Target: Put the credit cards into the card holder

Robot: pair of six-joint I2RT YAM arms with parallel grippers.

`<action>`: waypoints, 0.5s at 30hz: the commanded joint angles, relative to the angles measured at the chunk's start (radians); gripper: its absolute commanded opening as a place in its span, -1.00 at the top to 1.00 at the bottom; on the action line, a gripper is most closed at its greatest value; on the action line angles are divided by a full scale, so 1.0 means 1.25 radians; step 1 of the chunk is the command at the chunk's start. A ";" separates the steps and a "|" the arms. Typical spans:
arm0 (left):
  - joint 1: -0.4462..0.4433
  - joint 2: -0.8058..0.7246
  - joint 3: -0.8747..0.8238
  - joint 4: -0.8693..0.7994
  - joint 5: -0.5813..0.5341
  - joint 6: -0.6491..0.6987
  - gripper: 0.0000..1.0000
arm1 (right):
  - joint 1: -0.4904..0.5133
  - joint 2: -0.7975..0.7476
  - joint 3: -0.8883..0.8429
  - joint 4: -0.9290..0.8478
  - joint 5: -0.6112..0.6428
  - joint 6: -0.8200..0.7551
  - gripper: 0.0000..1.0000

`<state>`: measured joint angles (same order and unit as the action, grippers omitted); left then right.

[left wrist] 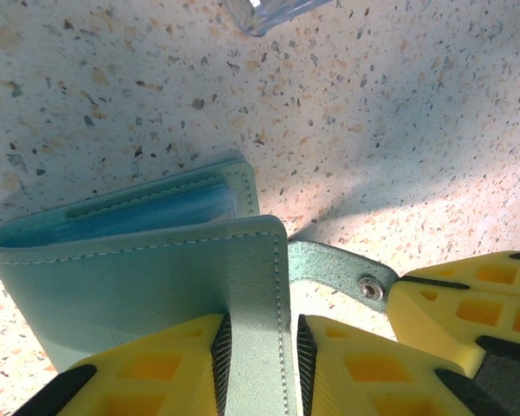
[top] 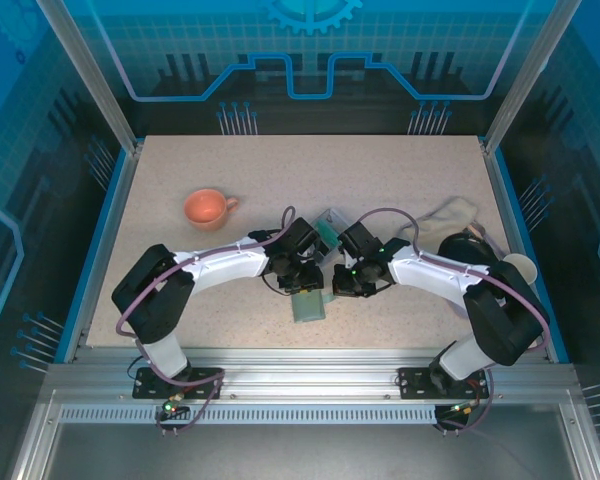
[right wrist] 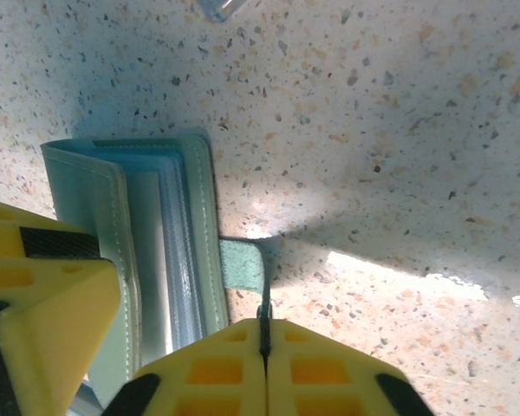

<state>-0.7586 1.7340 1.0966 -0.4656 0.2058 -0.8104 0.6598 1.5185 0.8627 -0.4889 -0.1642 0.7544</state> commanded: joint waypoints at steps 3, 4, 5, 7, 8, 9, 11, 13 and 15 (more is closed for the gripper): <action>-0.005 -0.051 -0.007 0.000 -0.009 0.003 0.39 | -0.008 -0.012 -0.002 -0.004 -0.035 -0.005 1.00; -0.004 -0.069 -0.008 -0.007 -0.022 0.006 0.33 | -0.008 -0.017 -0.002 -0.004 -0.034 -0.005 1.00; -0.004 -0.088 -0.014 -0.015 -0.038 0.010 0.28 | -0.008 -0.021 -0.002 -0.005 -0.033 -0.005 1.00; -0.004 -0.128 -0.024 -0.037 -0.072 0.018 0.20 | -0.011 -0.023 0.001 -0.007 -0.038 -0.006 1.00; -0.003 -0.149 -0.033 -0.051 -0.093 0.020 0.17 | -0.011 -0.023 0.002 -0.006 -0.042 -0.007 1.00; -0.002 -0.164 -0.042 -0.065 -0.110 0.021 0.16 | -0.011 -0.022 0.002 -0.005 -0.044 -0.008 1.00; 0.004 -0.199 -0.074 -0.081 -0.130 0.024 0.14 | -0.011 -0.020 0.004 -0.008 -0.042 -0.008 1.00; 0.014 -0.217 -0.110 -0.077 -0.126 0.024 0.16 | -0.013 -0.017 0.006 -0.009 -0.042 -0.007 1.00; 0.021 -0.222 -0.143 -0.065 -0.111 0.025 0.15 | -0.012 -0.014 0.008 -0.009 -0.044 -0.008 1.00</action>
<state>-0.7460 1.4574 0.9768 -0.5022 0.0914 -0.8040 0.6590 1.5127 0.8627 -0.4858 -0.1959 0.7551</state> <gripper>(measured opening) 0.422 0.043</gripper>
